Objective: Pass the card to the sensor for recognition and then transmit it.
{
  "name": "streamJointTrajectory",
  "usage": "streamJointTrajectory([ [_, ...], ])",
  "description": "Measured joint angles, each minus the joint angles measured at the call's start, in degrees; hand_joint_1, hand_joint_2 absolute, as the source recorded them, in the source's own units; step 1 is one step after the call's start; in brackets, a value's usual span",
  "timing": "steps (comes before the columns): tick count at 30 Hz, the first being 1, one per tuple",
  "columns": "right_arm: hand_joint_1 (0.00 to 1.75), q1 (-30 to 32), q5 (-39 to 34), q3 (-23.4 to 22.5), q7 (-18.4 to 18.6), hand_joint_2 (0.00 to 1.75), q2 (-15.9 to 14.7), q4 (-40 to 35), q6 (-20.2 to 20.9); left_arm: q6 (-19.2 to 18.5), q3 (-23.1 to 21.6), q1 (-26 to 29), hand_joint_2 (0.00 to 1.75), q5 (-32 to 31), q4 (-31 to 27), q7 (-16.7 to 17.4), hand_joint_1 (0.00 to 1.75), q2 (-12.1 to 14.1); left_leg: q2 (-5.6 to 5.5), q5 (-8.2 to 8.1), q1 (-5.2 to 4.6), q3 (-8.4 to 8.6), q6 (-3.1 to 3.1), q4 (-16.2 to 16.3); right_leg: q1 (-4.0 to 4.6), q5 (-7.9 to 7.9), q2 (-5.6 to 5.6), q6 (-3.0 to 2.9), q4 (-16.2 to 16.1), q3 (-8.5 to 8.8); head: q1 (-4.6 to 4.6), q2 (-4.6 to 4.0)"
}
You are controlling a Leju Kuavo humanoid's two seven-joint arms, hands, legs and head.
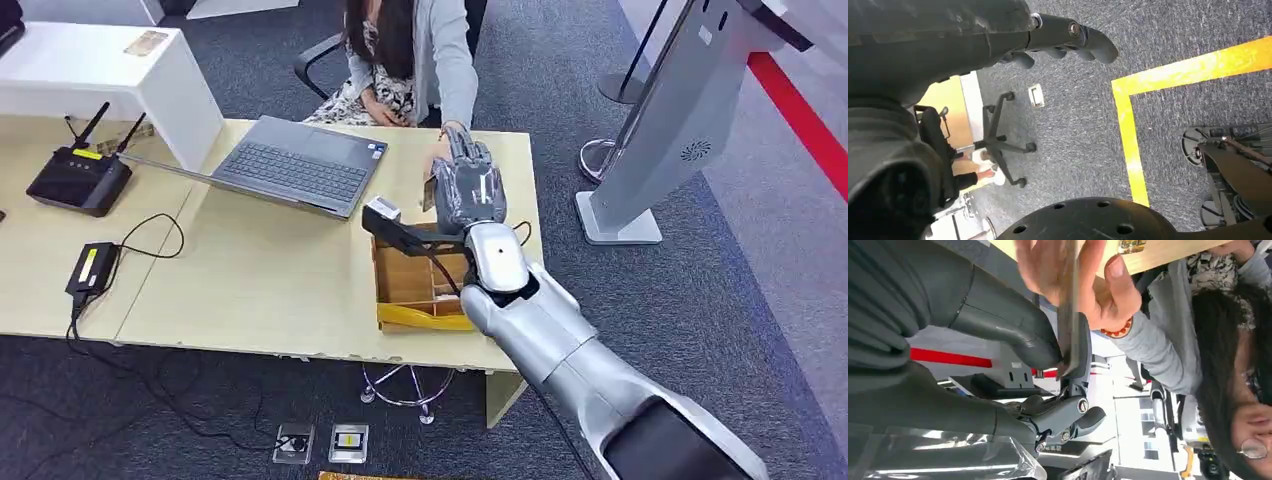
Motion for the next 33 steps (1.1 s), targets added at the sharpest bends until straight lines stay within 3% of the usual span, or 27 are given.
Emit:
streamJointTrajectory([
  [8,1.75,-0.13,0.18,0.0,0.15,1.75,0.66,1.29,0.04,-0.37,0.0,0.0,0.0,0.04,0.0,0.77,0.0,0.13,0.0,0.0,0.0,0.01,0.0,0.0,0.0,0.0,0.0,0.0,0.0,0.0,-0.02,0.0],
  [9,0.0,-0.12,0.18,0.0,0.15,1.75,0.66,1.47,0.04,-0.42,0.0,0.0,0.0,0.04,0.0,0.85,0.0,0.15,0.0,0.0,0.0,0.0,0.0,0.0,0.0,0.0,0.0,0.0,0.0,0.0,0.0,0.02],
  [10,0.0,-0.11,0.18,0.0,0.15,0.0,0.66,1.66,0.07,-0.55,0.0,0.0,0.0,0.02,0.0,0.96,0.0,0.17,0.0,0.0,0.0,0.01,0.0,0.0,0.0,0.0,0.0,0.0,0.0,0.0,-0.02,0.02],
  [24,0.0,0.9,-0.7,-1.79,-0.17,0.0,-0.15,3.06,-0.44,-1.29,0.0,0.01,0.0,-0.17,0.02,0.72,0.0,0.52,0.0,0.0,0.0,0.02,0.0,0.01,0.0,0.0,0.02,0.0,-0.01,-0.03,0.0,0.0],
  [28,0.0,0.92,-3.84,-4.52,0.09,0.0,-2.06,3.08,-3.31,-1.44,0.0,0.07,0.0,-0.02,0.04,0.57,0.0,0.52,0.0,0.0,-0.02,0.03,0.0,0.02,-0.01,0.0,0.0,0.0,-0.02,-0.03,0.0,0.0],
  [33,0.0,0.93,-11.28,-9.45,0.92,0.0,-6.71,3.52,-1.51,-1.38,0.02,0.15,0.0,0.63,0.07,0.74,0.0,0.5,-0.01,0.0,-0.05,0.05,0.01,0.05,-0.04,0.01,-0.03,0.01,-0.05,-0.04,0.0,0.0],
])
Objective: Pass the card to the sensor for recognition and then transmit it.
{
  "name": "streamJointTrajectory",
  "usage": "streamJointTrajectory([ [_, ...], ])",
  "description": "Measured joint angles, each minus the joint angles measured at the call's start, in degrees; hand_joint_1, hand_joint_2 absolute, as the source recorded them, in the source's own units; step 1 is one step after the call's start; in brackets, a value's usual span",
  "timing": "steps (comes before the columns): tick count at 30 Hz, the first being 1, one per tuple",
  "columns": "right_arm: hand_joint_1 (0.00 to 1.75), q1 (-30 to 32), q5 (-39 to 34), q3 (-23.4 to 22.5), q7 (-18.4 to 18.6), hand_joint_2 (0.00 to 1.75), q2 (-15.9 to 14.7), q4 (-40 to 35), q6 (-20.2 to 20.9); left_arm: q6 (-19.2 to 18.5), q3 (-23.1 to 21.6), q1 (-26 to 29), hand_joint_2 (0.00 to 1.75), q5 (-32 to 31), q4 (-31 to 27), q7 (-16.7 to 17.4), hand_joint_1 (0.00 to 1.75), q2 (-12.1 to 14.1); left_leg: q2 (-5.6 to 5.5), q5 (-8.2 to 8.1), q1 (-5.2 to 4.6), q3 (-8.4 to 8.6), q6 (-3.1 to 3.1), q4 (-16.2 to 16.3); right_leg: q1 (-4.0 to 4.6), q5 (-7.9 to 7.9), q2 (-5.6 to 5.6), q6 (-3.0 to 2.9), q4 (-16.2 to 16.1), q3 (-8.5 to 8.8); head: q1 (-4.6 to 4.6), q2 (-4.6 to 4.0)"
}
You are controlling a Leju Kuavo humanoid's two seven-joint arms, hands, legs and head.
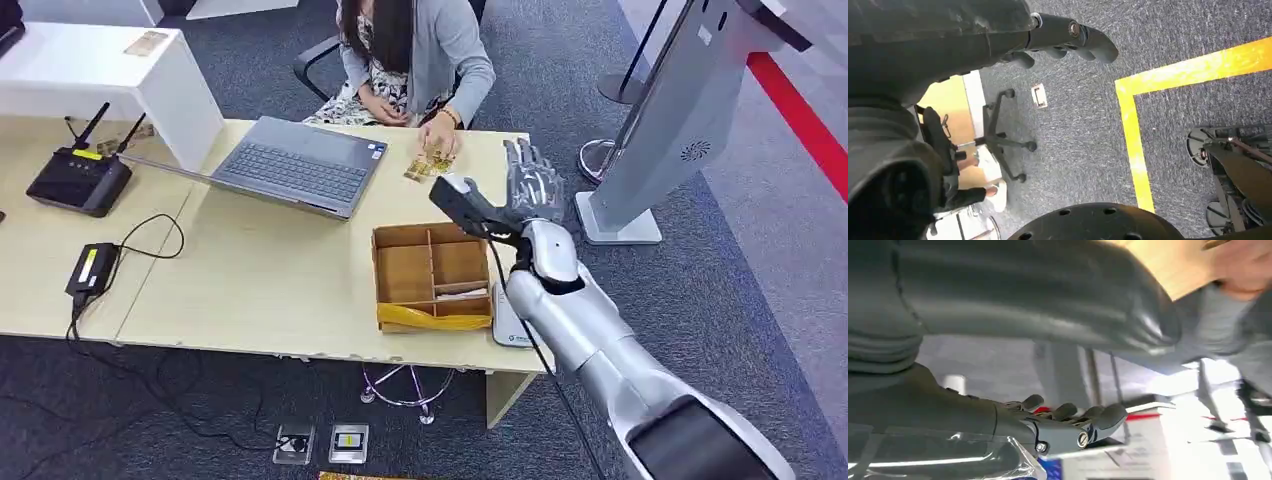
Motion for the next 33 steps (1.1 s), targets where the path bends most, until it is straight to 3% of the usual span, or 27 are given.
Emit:
streamJointTrajectory([
  [7,0.0,0.23,-7.34,-7.67,2.14,0.0,-8.18,2.71,-1.56,0.54,-0.02,0.26,0.0,0.95,0.0,4.06,0.0,-0.09,-0.02,-0.02,-0.02,-0.01,0.0,0.01,-0.03,0.01,-0.02,0.01,-0.01,-0.03,-0.02,0.0],
  [11,0.0,0.82,-9.9,-11.36,1.81,0.0,-12.2,6.54,-3.7,2.87,0.04,0.33,0.0,2.41,0.0,5.07,0.0,-0.59,-0.03,-0.02,-0.01,-0.01,0.01,0.01,-0.03,0.01,-0.02,0.01,-0.03,-0.08,-0.02,0.0],
  [18,0.0,6.33,-14.21,-16.19,3.56,0.0,-17.94,13.44,-7.06,4.26,0.2,0.44,0.0,3.26,0.0,7.08,0.0,-1.42,-0.1,-0.06,-0.01,-0.09,0.03,0.0,-0.02,0.0,-0.1,0.02,-0.03,-0.03,-0.04,0.02],
  [22,0.0,10.11,-18.11,-18.88,0.77,0.0,-19.42,16.72,-7.06,5.62,0.26,0.35,0.0,4.59,0.0,6.52,0.0,-1.42,-0.02,-0.1,0.03,-0.03,-0.01,-0.01,0.01,-0.02,-0.03,0.0,-0.04,-0.02,-0.04,0.0],
  [28,0.0,21.02,-28.27,-24.31,-4.18,0.0,-19.62,21.58,-9.47,7.1,2.69,0.47,0.0,9.77,0.02,2.31,0.0,-1.03,-0.26,-0.12,0.07,-0.13,-0.02,-0.02,0.06,-0.12,-0.31,-0.03,-0.03,0.02,-0.02,0.02],
  [33,0.0,30.47,-36.38,-30.26,-14.99,0.0,-18.79,24.13,-9.33,7.67,5.09,0.63,0.0,11.72,0.07,-2.41,0.0,-0.48,-0.25,-0.21,0.1,-0.1,-0.04,-0.04,0.1,-0.2,-0.31,-0.08,-0.04,0.0,-0.04,0.02],
])
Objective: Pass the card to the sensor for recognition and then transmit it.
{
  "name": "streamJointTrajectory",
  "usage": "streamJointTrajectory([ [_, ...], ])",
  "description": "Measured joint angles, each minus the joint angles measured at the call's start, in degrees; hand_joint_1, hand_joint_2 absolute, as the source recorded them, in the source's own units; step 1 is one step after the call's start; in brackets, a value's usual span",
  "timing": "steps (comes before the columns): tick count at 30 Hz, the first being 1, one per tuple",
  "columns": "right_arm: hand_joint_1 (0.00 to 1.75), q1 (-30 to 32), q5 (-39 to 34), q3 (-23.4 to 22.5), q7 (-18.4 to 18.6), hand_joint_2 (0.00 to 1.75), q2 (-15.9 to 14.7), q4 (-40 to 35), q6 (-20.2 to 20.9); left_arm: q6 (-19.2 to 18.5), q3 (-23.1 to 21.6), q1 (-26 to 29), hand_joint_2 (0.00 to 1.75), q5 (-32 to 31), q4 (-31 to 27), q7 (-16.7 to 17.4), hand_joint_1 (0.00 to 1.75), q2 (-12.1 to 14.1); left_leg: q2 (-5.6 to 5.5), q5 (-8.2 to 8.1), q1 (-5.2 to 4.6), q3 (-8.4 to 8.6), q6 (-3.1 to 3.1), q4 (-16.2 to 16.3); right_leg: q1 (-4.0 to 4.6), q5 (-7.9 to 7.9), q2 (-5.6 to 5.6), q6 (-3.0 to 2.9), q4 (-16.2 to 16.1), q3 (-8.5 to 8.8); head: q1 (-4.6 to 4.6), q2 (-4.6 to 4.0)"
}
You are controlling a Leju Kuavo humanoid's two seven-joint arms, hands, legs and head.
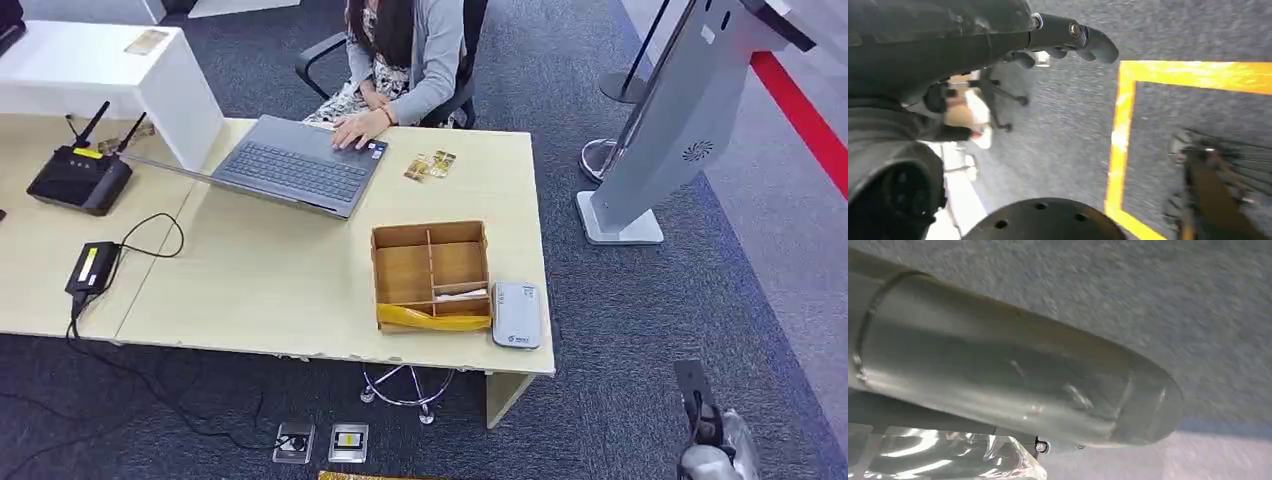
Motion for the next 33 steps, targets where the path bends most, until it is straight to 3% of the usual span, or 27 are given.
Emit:
streamJointTrajectory([
  [4,0.0,7.26,-5.57,-4.02,-4.57,0.0,1.73,1.86,-0.11,0.7,1.7,0.15,0.0,1.18,0.02,-2.23,0.0,0.35,-0.01,-0.03,0.03,-0.01,0.02,-0.01,0.03,-0.08,-0.02,-0.01,0.0,0.08,0.04,-0.02],
  [8,0.0,11.43,-9.84,-8.07,-3.66,0.0,4.37,3.32,-0.18,2.38,4.35,0.55,0.0,6.14,0.02,-10.83,0.0,0.33,0.19,-0.1,0.03,0.03,-0.06,-0.03,0.02,-0.08,0.22,-0.01,0.03,0.03,-0.02,-0.02],
  [14,0.0,13.38,-12.27,-12.47,-4.38,0.0,7.72,4.68,-0.68,3.32,8.83,0.73,0.0,9.88,0.02,-20.09,0.0,-0.55,0.19,-0.09,0.02,0.11,-0.05,-0.02,0.02,-0.07,0.28,-0.01,0.02,0.06,0.0,0.0],
  [19,0.0,13.76,-11.76,-14.23,-2.25,0.0,9.66,5.49,-1.14,6.14,10.38,0.75,0.0,8.66,0.02,-18.19,0.0,-1.33,0.19,-0.09,0.01,0.11,-0.05,-0.02,0.01,-0.07,0.28,-0.01,0.02,0.06,0.04,-0.02],
  [22,0.0,14.07,-11.65,-14.84,-5.98,0.0,10.73,5.51,-0.7,5.18,10.82,0.75,0.0,6.91,0.02,-16.37,0.0,-1.68,0.21,-0.09,0.01,0.1,-0.05,-0.02,0.01,-0.07,0.29,-0.01,0.02,0.04,-0.04,-0.02],
  [27,0.0,14.1,-11.44,-15.87,-10.97,0.0,11.58,5.53,-0.7,3.65,10.86,0.74,0.0,6.1,0.02,-16.19,0.0,-2.1,0.21,-0.09,0.01,0.11,-0.05,-0.02,0.01,-0.07,0.3,-0.01,0.02,0.05,0.02,-0.02],
  [33,0.0,14.1,-10.8,-16.55,-11.44,0.0,11.69,5.66,-4.65,2.01,10.86,0.74,0.0,5.88,0.02,-14.64,0.0,-2.27,0.21,-0.09,0.01,0.11,-0.05,-0.01,0.01,-0.07,0.3,-0.01,0.02,0.05,0.02,-0.02],
])
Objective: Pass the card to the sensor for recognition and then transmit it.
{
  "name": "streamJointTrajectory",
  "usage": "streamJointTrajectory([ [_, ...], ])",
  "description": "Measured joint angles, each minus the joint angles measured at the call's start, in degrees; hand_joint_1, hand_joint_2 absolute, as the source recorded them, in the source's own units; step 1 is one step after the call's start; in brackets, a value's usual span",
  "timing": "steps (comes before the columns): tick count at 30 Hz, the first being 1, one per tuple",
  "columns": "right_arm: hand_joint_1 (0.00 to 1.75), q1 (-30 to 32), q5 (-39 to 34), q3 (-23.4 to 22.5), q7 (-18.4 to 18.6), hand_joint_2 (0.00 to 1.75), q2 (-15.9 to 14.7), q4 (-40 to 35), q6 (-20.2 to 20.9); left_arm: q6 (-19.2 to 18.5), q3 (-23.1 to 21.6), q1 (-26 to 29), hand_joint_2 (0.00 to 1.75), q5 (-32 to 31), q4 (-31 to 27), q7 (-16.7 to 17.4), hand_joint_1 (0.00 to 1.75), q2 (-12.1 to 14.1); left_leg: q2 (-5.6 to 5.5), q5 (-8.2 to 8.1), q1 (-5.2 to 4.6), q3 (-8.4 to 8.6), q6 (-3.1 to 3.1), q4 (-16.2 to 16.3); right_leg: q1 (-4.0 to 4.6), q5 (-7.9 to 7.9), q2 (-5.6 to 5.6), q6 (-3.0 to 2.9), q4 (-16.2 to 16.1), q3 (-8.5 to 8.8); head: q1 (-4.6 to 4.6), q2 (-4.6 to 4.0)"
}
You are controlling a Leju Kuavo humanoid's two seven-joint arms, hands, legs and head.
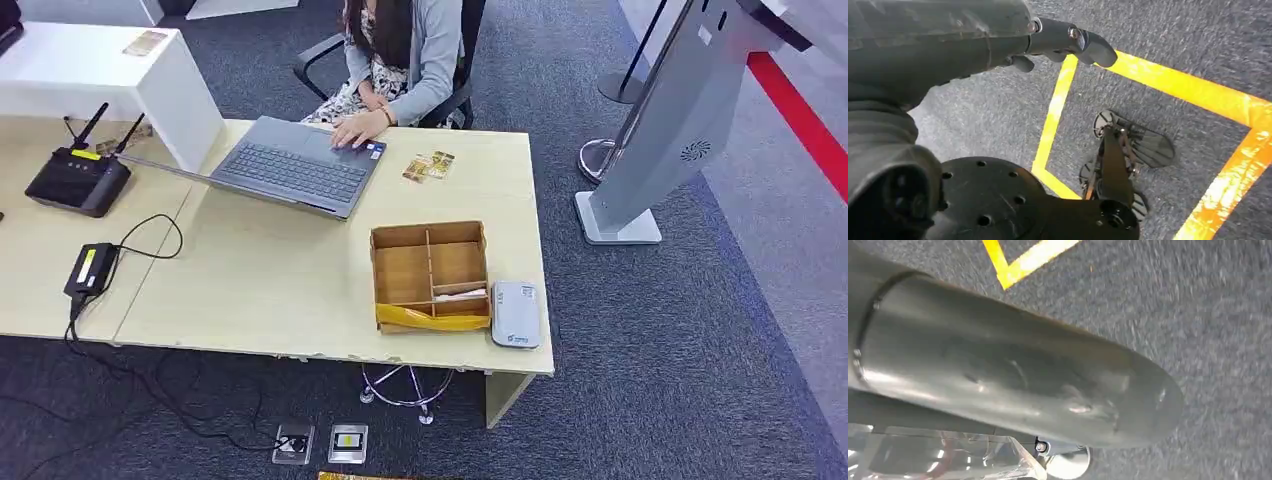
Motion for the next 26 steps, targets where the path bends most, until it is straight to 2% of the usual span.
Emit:
streamJointTrajectory([
  [5,0.0,-0.01,0.22,-0.44,3.46,0.0,-0.02,0.22,-4.47,1.92,0.0,-0.01,0.0,-0.24,0.0,1.25,0.0,-0.2,0.01,0.0,0.0,0.0,0.0,0.0,0.0,0.0,0.01,0.0,0.0,-0.01,0.0,0.0],
  [12,0.0,0.0,0.74,-0.48,8.64,0.0,-0.07,0.26,-5.95,5.16,0.0,-0.01,0.0,-1.07,0.0,2.82,0.0,-0.46,0.01,-0.01,0.0,0.0,0.0,0.0,0.0,0.0,0.01,0.0,0.0,-0.01,0.0,0.02],
  [26,0.0,-0.01,-2.23,-2.32,6.76,0.0,-0.9,0.26,-1.78,5.7,0.0,-0.01,0.0,-0.74,0.0,2.28,0.0,-0.83,0.02,-0.01,-0.01,0.0,0.01,0.0,-0.01,0.0,0.01,0.0,0.0,0.0,-0.02,0.0],
])
